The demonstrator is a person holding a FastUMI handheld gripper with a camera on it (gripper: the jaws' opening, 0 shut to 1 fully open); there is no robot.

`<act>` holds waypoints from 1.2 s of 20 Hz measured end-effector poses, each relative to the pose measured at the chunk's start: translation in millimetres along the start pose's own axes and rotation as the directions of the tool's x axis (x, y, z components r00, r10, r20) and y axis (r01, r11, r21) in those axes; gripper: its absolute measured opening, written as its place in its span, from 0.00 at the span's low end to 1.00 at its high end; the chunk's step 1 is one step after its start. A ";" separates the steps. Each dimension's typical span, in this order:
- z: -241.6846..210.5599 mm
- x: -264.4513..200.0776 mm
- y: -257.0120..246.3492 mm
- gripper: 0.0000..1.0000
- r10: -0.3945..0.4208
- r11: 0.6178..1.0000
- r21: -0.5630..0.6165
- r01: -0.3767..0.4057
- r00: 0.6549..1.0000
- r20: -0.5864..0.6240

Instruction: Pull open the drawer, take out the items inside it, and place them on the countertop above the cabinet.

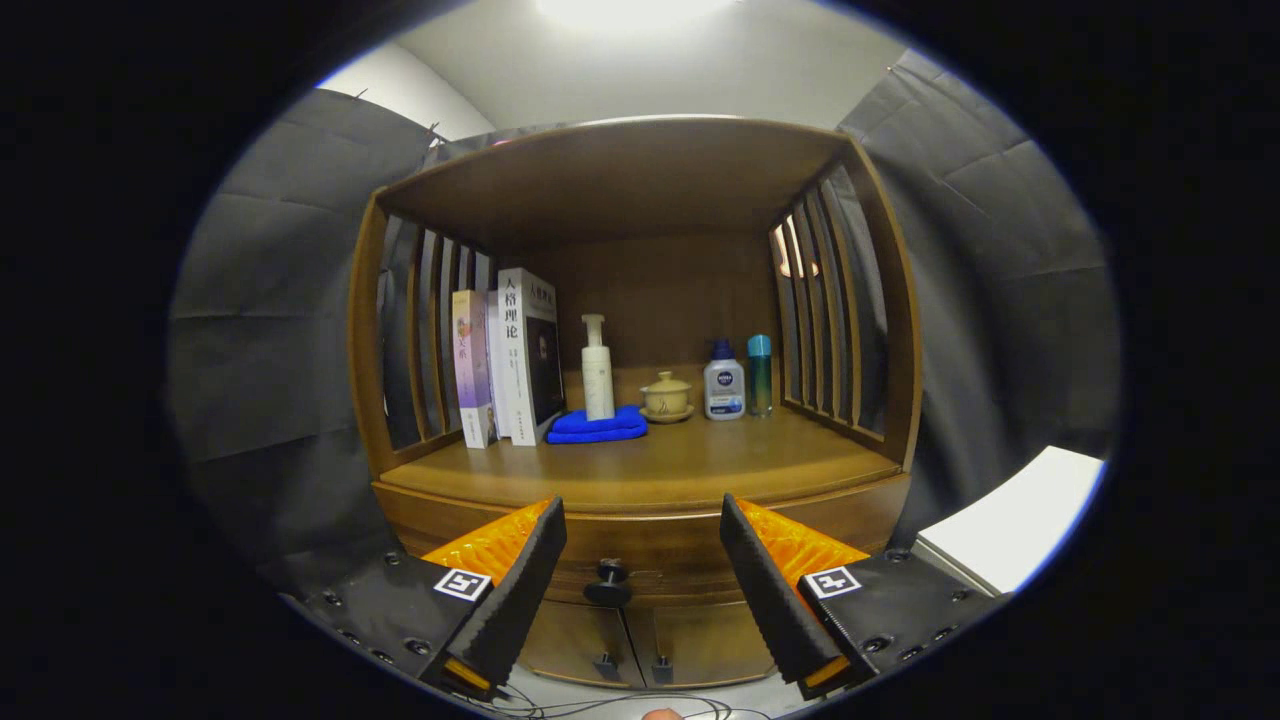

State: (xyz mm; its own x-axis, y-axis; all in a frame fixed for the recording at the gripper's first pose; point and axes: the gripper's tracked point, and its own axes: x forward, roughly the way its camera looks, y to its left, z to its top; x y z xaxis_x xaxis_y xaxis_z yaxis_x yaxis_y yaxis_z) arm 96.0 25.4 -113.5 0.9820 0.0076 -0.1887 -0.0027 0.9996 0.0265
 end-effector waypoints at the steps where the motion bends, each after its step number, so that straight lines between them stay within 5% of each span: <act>1: -5.1 7.7 -1.3 0.98 -0.002 1.000 -0.001 0.002 1.000 -0.009; 17: -80.4 73.8 -13.9 0.97 -0.062 0.998 -0.015 0.060 0.991 -0.119; 24: -79.8 71.2 -2.7 0.73 -0.042 0.999 -0.006 0.041 0.995 -0.096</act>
State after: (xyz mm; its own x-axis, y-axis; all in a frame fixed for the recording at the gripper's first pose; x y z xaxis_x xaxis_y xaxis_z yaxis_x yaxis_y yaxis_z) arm 150.8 25.3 -205.4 0.9586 -0.0315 -0.2829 0.0365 0.9993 0.0125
